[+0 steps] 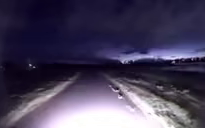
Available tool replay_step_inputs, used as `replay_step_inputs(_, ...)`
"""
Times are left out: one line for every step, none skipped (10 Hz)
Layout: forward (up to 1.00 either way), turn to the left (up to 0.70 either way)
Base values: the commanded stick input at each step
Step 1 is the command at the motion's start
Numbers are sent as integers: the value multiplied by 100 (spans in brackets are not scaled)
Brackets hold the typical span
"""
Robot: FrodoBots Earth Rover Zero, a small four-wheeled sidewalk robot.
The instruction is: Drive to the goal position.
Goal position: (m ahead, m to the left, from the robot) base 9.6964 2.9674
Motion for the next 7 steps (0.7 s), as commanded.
replay_step_inputs(70, 20)
replay_step_inputs(70, 0)
replay_step_inputs(70, 0)
replay_step_inputs(70, 0)
replay_step_inputs(70, 0)
replay_step_inputs(70, 0)
replay_step_inputs(70, 0)
